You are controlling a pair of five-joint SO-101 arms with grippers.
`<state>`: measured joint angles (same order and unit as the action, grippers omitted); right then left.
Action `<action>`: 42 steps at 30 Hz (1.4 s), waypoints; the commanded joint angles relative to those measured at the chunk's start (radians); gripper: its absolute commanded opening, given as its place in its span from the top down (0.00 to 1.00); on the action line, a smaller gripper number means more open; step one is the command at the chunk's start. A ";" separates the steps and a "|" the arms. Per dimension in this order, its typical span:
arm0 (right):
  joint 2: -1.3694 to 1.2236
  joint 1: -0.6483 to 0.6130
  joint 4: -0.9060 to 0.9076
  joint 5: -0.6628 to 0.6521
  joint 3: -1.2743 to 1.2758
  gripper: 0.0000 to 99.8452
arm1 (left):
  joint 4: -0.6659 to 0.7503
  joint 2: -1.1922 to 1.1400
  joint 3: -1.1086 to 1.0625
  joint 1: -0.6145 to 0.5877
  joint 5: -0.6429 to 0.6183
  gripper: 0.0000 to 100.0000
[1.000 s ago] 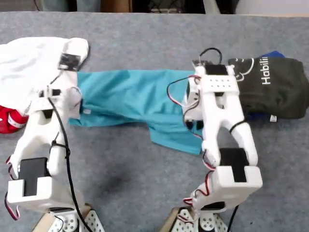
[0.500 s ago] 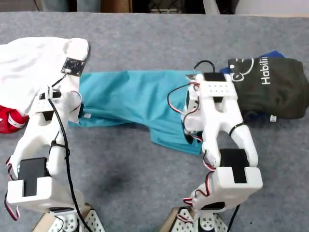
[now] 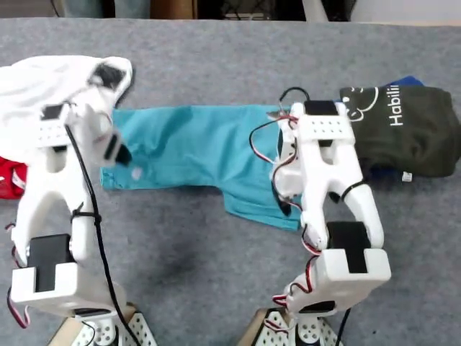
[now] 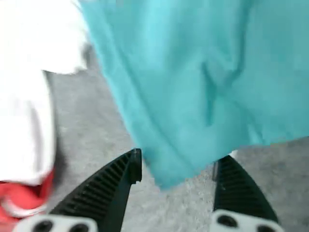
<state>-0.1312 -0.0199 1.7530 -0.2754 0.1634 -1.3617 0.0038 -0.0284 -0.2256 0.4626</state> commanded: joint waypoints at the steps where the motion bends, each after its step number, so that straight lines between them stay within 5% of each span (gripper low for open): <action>1: 0.053 0.031 0.014 -0.008 -0.088 0.80 | -0.141 0.035 0.337 0.001 -0.018 0.73; 4: 0.053 0.054 0.014 -0.011 -0.153 0.99 | -0.164 0.035 0.437 -0.007 -0.018 0.74; 7: 0.051 0.075 0.014 -0.005 -0.222 0.93 | -0.161 0.031 0.438 -0.007 -0.025 0.77; 11: 0.042 0.077 -0.006 0.066 -0.372 0.92 | -0.095 -0.064 0.394 -0.005 -0.026 0.97; 13: 0.035 0.071 -0.057 0.112 -0.433 0.92 | -0.061 -0.135 0.374 -0.021 -0.049 0.95; 20: -0.245 -0.031 -0.304 0.236 -0.568 0.92 | 0.144 -0.407 0.490 -0.038 -0.454 0.97; 26: -0.587 -0.025 -0.377 0.301 -0.866 0.92 | 0.270 -0.641 0.710 0.031 -0.655 0.97; 32: -0.915 -0.002 -0.348 0.324 -1.211 0.92 | 0.232 -0.872 0.872 0.074 -0.591 0.97; 42: -1.245 0.055 -0.123 0.319 -1.768 0.92 | 0.089 -1.097 1.190 -0.019 -0.489 0.97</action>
<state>-1.3372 -0.0061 1.5704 0.0422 -1.4538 -1.2298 -1.0840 1.0441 -0.1995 -0.0361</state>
